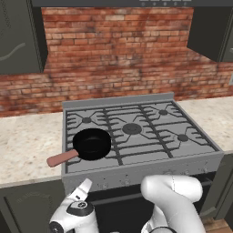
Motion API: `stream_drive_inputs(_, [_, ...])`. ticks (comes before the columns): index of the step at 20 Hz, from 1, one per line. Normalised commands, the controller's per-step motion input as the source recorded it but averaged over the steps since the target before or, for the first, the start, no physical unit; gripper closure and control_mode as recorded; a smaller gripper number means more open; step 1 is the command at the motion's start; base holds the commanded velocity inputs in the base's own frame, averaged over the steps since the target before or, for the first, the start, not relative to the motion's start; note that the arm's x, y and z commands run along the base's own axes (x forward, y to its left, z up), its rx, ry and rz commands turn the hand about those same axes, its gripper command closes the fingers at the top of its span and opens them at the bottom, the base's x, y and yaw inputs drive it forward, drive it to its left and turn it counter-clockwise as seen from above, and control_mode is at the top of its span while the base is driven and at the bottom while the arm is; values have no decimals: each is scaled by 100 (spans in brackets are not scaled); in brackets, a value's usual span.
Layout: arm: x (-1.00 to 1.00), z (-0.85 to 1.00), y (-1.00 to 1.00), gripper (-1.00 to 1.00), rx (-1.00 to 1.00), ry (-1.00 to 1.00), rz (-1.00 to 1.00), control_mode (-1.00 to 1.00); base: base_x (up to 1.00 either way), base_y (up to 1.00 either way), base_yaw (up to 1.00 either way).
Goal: Turn off the front left burner of the stove.
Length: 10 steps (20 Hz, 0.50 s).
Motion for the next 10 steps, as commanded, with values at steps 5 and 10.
stream_drive_inputs(5, [-5,-2,0,100,48,-19,-31,-100,0,0,0])
stream_drive_inputs(10, [0,0,0,100,48,-22,-30,-100,0,0,0])
